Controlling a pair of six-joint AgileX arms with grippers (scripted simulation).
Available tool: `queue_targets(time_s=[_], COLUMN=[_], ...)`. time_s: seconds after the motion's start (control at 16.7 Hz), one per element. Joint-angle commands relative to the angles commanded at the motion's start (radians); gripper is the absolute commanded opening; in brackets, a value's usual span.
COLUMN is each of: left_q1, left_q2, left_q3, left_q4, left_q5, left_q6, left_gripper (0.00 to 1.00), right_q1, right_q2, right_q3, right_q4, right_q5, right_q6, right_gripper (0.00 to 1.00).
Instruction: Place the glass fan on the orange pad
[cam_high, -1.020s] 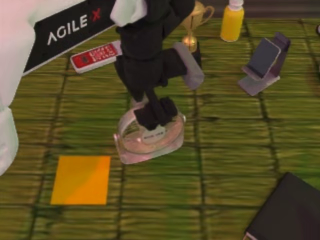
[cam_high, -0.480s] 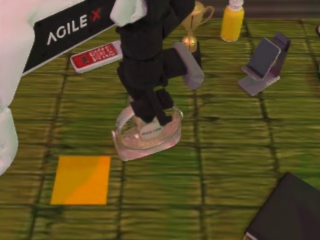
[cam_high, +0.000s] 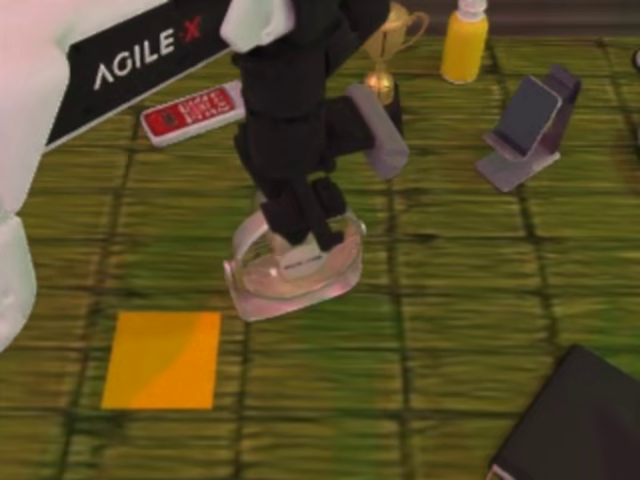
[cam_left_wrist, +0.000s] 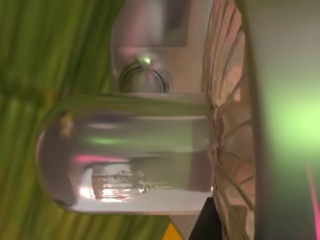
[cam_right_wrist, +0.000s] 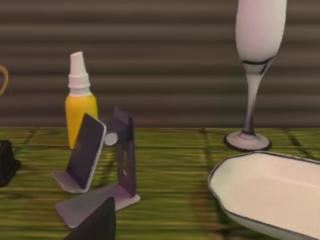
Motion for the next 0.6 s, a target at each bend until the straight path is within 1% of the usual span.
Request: queue_targets(time_s=[0.12,0.42,0.6], left_q1=[0.006,0.015,0.018], left_q2=[0.007,0.033,0.039], left_q3=[0.038,0.227,0.26], left_q4=[-0.035,-0.187,-0.22], left_q5=[0.001,0.001,0.0], left_q6=[-0.003,-0.001,-0.001], left_gripper=[0.0,0.0,0.0], right_q1=[0.0,0.0,0.0], right_q2=[0.0,0.0,0.0], right_q3=[0.0,0.0,0.0], right_q4=[0.0,0.0,0.0], right_q5=[0.0,0.0,0.0], right_q6=[0.0,0.0,0.0], right_gripper=[1.0,1.0,1.0])
